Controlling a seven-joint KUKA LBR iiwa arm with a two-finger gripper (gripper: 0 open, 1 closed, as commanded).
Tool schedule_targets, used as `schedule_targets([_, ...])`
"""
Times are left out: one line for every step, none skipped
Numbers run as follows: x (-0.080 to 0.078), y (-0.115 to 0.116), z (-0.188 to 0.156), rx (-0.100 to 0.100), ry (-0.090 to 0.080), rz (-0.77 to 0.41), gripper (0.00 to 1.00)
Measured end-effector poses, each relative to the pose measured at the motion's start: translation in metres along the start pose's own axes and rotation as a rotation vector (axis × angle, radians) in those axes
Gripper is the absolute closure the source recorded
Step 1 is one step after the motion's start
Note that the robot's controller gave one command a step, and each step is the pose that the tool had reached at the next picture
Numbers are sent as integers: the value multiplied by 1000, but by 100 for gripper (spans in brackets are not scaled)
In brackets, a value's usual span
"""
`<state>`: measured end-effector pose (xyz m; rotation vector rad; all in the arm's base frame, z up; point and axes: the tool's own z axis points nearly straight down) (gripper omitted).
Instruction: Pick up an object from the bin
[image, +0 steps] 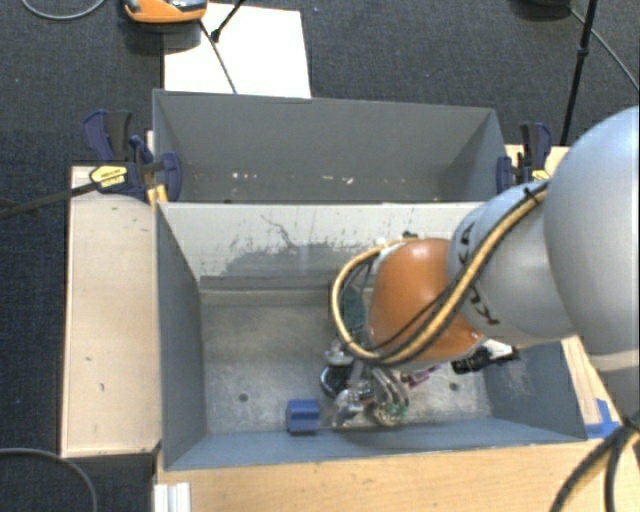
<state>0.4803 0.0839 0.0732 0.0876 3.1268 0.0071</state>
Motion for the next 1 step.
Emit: schedule_targets([-12,-8,-146,3,4,1,100])
